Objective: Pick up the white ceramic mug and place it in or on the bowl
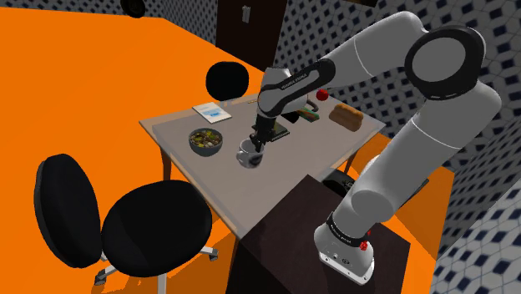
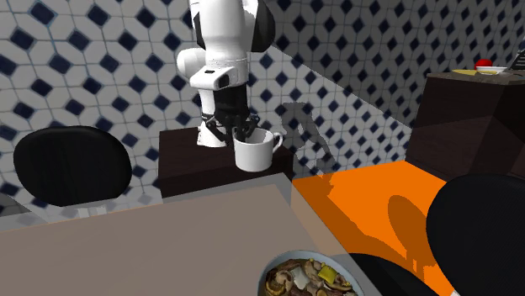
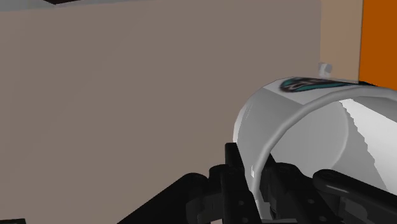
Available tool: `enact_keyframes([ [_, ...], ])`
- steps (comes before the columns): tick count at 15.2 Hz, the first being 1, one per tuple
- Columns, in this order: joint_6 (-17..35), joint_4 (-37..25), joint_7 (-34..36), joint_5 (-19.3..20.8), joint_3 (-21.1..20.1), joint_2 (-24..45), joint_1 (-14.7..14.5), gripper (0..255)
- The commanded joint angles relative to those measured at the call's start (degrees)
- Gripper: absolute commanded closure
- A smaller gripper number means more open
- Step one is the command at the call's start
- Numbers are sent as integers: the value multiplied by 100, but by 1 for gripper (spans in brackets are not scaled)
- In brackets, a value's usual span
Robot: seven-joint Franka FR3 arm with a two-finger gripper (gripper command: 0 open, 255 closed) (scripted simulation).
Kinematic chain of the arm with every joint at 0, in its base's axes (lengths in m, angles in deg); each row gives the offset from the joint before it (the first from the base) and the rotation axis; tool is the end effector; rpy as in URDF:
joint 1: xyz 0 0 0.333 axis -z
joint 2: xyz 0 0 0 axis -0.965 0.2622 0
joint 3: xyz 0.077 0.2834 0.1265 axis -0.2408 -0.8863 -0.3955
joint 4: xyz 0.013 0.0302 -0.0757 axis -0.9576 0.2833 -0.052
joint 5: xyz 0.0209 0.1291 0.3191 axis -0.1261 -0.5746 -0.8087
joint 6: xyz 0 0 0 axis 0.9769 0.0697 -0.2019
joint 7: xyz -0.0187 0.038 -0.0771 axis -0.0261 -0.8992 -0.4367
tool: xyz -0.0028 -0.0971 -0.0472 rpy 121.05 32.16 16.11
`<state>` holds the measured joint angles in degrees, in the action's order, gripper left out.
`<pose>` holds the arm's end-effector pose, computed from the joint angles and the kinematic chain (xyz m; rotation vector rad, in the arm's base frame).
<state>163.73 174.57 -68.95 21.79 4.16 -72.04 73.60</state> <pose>0.4141 -0.0440 0.3488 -3.0783 0.1702 0.1013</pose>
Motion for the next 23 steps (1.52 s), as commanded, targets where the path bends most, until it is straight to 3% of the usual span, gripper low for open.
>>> enact_keyframes([
  [1,-110,-544,-16,-76,-10,438,-30,255],
  [15,-1454,-4695,-19,-364,-108,3269,52,255],
  [20,-2307,-6816,62,-409,-154,4534,155,255],
  [23,-3069,-8609,150,-424,-192,5560,254,255],
])
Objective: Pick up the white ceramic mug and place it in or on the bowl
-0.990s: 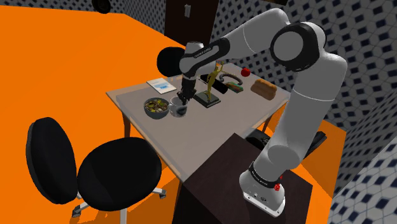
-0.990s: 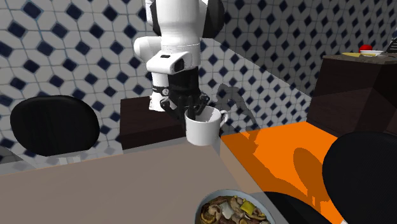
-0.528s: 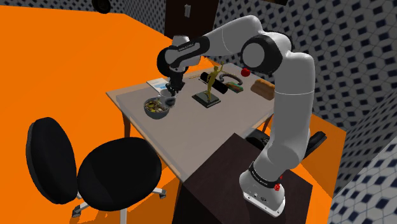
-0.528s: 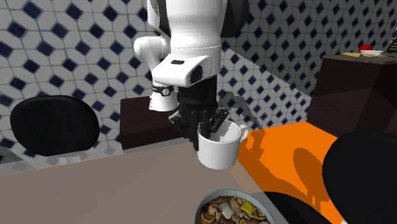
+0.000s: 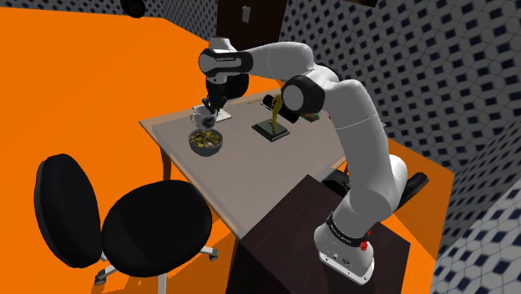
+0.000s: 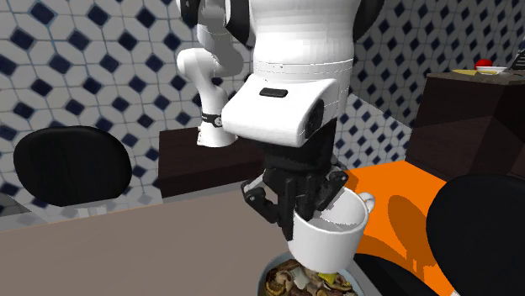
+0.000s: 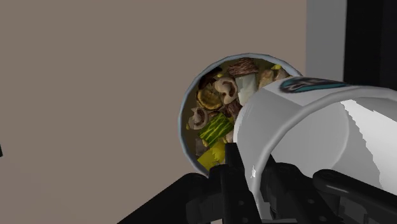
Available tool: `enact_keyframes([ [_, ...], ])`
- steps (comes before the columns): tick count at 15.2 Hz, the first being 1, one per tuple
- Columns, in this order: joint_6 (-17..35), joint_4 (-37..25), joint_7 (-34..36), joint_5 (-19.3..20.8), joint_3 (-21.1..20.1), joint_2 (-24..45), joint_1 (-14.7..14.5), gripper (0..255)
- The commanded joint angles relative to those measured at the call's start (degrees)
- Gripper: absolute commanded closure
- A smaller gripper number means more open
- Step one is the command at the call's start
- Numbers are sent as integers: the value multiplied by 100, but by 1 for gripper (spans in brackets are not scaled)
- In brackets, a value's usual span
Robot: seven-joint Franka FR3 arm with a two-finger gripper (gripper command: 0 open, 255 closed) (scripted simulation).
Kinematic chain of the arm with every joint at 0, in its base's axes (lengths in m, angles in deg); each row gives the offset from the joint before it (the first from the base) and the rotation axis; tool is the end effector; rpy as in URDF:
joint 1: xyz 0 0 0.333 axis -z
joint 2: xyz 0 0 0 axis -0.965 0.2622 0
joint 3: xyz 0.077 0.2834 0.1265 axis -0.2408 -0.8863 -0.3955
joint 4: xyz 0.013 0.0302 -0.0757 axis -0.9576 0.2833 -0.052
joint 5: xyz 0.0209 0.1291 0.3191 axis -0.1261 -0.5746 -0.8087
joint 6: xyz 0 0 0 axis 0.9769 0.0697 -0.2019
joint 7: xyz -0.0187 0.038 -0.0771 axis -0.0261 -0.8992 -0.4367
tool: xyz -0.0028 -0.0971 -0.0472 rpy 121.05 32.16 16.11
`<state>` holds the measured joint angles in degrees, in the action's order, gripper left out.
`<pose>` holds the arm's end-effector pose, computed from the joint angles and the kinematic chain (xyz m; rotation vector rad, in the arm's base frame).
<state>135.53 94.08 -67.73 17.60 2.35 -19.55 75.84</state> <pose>0.7116 -0.0496 0.3375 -3.0786 0.1702 0.1007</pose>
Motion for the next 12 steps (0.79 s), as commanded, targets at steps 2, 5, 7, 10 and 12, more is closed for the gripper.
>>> enact_keyframes([
  [2,-126,-478,19,-9,-15,352,28,255],
  [5,52,-371,5,-17,-20,424,24,255],
  [7,165,-313,-4,-23,-23,479,23,255],
  [10,328,-240,-17,-31,-29,570,22,255],
  [12,431,-205,-25,-37,-34,639,22,255],
])
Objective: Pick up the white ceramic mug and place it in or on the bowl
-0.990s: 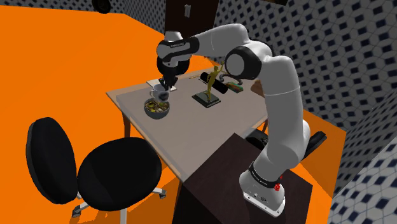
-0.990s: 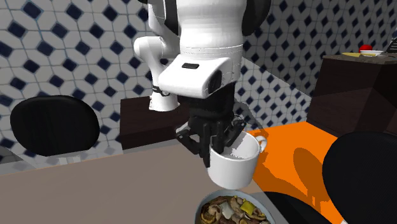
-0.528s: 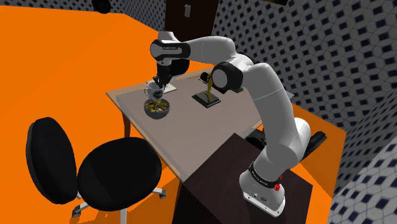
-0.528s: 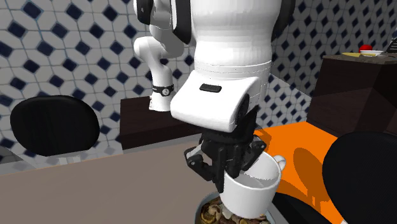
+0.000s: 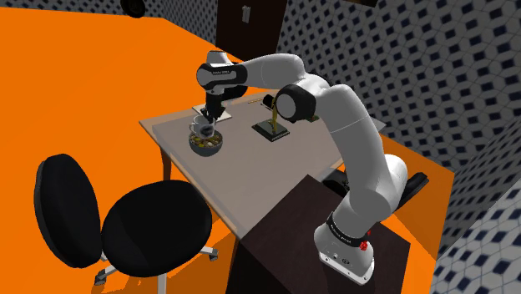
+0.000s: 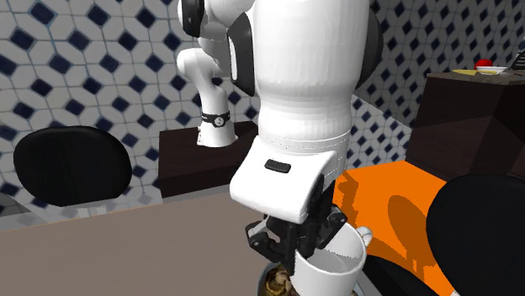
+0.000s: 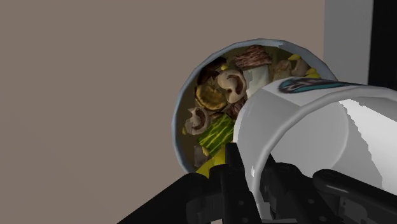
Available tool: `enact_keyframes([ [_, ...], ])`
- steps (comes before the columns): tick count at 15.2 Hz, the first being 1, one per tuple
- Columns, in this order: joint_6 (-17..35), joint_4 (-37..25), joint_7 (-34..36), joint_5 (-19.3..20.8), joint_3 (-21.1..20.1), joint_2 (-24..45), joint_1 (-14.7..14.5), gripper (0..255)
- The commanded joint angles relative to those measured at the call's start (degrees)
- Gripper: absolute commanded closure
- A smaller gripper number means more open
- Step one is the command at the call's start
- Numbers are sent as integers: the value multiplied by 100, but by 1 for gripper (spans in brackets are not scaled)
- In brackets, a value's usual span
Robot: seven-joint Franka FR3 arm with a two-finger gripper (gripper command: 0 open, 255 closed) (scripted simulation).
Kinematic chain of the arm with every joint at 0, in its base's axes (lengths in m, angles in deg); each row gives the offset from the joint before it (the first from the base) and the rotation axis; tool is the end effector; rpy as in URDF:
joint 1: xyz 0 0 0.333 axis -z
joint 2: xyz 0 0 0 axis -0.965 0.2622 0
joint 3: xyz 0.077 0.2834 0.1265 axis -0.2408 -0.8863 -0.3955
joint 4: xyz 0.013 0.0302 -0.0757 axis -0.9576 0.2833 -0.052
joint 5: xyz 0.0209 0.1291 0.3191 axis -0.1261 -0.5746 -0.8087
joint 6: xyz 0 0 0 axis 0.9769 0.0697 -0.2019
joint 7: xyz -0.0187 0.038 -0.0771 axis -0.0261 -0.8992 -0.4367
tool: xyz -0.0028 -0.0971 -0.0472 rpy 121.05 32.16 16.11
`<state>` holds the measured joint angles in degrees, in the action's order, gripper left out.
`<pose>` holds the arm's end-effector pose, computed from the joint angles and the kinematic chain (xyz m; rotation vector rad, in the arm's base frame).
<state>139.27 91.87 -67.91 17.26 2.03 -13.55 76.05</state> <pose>0.7231 -0.0496 0.2835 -3.0782 0.1699 0.1021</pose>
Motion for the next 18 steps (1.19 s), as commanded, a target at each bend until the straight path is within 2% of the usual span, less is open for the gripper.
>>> enact_keyframes([
  [1,107,30,-10,-6,-5,75,2,255],
  [11,243,52,-21,-16,-11,190,4,255],
  [12,236,39,-21,-15,-11,195,5,0],
  [17,244,52,-21,-16,-11,190,4,0],
  [18,103,-18,-15,-8,-5,119,10,0],
])
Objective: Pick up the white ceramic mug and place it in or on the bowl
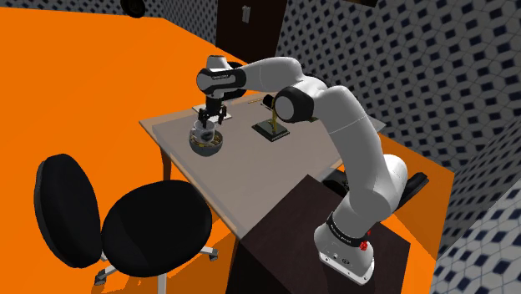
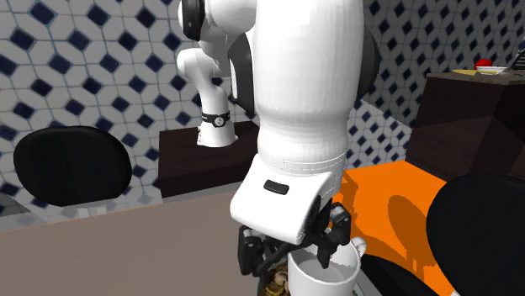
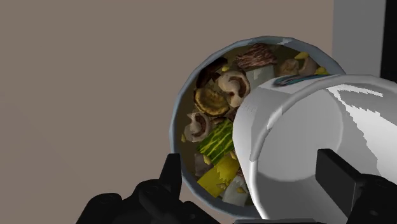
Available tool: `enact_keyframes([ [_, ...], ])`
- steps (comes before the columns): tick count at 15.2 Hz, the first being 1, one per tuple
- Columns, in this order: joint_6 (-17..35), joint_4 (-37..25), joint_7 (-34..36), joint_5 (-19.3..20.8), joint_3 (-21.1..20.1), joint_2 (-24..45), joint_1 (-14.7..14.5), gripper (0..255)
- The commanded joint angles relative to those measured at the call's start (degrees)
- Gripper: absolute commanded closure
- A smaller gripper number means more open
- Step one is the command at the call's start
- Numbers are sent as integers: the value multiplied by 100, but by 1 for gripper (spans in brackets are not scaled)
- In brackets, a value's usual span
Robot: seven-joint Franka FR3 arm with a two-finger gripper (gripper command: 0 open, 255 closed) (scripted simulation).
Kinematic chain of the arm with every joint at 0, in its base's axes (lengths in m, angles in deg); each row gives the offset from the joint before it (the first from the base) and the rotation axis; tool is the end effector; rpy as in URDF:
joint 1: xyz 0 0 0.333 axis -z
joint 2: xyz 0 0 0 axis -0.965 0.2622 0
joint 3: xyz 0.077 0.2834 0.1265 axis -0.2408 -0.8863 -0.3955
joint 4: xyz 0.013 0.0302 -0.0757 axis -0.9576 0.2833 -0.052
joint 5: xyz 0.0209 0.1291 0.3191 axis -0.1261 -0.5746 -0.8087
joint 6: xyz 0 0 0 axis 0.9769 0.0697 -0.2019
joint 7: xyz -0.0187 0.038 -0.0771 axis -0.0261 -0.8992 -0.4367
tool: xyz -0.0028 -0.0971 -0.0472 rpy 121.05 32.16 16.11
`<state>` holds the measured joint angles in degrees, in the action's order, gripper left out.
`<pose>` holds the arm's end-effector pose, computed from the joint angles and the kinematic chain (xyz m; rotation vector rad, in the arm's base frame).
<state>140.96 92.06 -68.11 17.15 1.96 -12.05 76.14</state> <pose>0.7242 -0.0506 0.2655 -3.0784 0.1698 0.1018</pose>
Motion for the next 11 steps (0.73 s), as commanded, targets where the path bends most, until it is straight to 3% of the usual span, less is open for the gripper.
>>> enact_keyframes([
  [1,-213,-123,11,11,7,-92,9,0],
  [3,-494,-318,24,23,16,-178,24,0],
  [11,-494,-318,24,23,16,-178,24,0],
])
